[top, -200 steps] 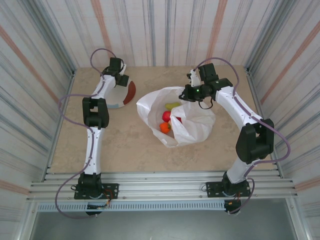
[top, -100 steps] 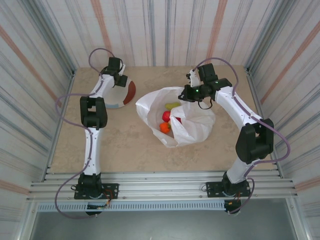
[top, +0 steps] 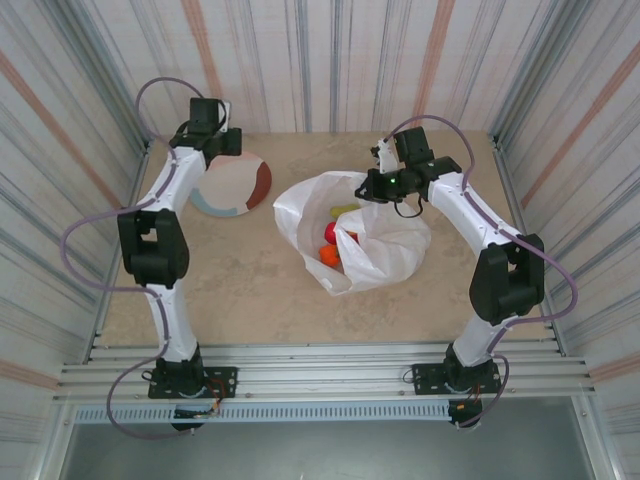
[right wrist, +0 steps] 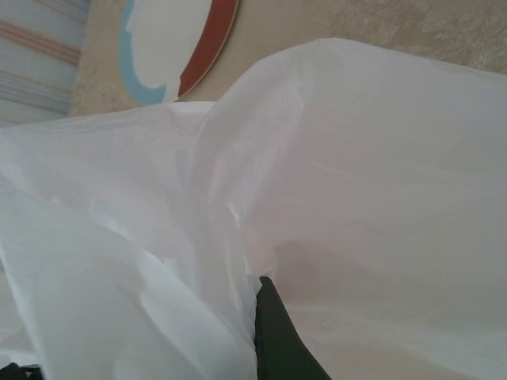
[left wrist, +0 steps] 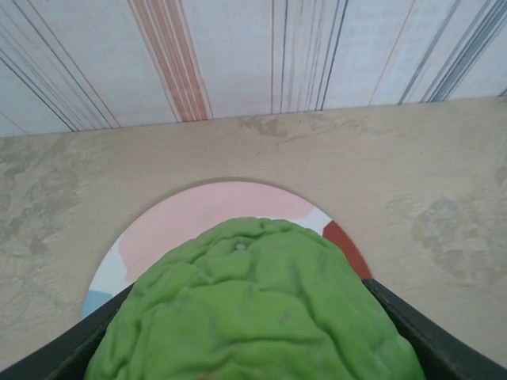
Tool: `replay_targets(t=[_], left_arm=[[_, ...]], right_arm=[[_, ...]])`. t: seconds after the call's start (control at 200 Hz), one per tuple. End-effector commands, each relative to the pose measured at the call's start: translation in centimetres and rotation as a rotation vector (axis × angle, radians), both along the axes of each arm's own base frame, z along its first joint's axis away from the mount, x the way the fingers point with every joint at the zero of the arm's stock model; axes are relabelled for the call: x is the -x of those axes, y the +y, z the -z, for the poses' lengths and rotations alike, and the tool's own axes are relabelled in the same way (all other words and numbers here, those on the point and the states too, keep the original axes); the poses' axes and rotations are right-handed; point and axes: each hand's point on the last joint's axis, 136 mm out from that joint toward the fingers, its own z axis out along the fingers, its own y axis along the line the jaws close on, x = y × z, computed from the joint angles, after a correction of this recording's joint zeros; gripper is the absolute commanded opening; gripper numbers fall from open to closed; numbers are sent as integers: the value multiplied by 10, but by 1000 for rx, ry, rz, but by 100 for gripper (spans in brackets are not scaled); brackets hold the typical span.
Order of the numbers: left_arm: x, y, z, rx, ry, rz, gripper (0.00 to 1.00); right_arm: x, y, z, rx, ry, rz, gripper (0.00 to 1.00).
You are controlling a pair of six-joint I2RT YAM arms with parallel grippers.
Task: Place the fruits into the plastic bag
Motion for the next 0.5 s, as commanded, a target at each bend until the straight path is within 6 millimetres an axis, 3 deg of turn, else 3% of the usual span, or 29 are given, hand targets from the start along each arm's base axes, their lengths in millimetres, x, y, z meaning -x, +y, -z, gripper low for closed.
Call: replay_targets(t=[0.0, 0.281, 0.491], left_arm=[[14, -7, -27, 95, -59, -1, 58], [61, -28, -75, 210, -168, 35, 57], [115, -48, -94, 345, -217, 95, 55]], right_arm=[[-1, 5, -12, -29, -7, -1, 0], [1, 4, -15, -31, -13, -1, 0], [3, 2, -12, -29, -10, 0, 0]])
